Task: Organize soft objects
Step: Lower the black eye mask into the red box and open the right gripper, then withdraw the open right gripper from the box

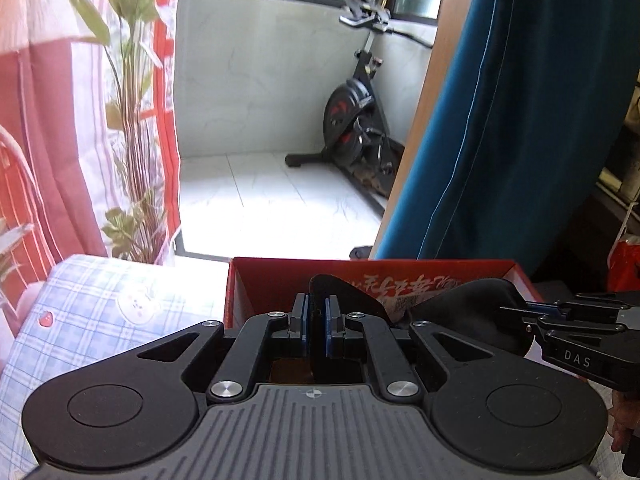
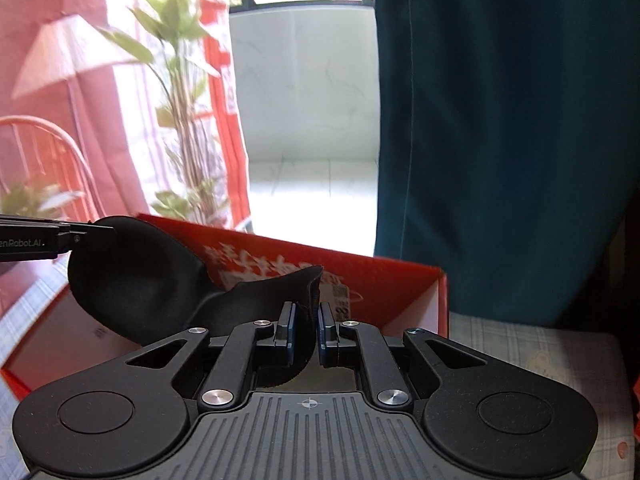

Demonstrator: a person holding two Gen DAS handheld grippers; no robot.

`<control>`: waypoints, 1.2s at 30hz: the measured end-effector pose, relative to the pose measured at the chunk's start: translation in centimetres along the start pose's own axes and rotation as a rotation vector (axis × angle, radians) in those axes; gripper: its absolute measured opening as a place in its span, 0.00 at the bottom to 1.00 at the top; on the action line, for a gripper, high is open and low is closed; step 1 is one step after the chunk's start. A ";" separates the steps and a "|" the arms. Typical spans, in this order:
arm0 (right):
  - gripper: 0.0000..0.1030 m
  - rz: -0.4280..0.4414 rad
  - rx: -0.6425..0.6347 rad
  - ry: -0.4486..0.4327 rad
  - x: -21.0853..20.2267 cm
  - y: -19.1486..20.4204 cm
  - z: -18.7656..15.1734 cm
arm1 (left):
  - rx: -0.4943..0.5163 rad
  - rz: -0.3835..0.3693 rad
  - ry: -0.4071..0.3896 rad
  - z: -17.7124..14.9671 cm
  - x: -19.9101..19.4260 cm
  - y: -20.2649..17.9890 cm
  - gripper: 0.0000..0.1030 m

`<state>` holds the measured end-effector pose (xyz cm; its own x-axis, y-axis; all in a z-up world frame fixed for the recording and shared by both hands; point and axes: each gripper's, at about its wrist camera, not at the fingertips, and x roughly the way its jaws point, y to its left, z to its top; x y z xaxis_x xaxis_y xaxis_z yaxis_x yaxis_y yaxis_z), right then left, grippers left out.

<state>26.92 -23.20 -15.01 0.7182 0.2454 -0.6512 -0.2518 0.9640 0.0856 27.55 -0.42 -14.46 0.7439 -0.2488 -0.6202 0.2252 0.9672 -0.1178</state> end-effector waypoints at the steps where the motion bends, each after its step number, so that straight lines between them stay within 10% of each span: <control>1: 0.10 -0.004 0.002 0.012 0.2 -0.3 -0.2 | 0.010 0.002 0.012 -0.1 0.4 -0.1 0.09; 6: 0.15 -0.034 -0.006 0.058 1.4 -0.3 -0.5 | 0.040 0.024 0.061 -0.3 1.7 -0.1 0.14; 11: 0.28 -0.067 -0.012 0.072 1.3 -0.3 -0.6 | 0.067 0.030 0.048 -0.3 1.2 -0.1 0.48; 36: 0.31 0.049 0.003 0.022 -10.6 2.4 -5.2 | 0.073 0.032 0.054 -6.7 -9.9 -1.9 0.56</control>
<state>15.32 -24.03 -11.84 0.6907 0.2904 -0.6623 -0.2845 0.9511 0.1203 15.58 0.56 -13.33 0.7170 -0.2131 -0.6637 0.2489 0.9676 -0.0417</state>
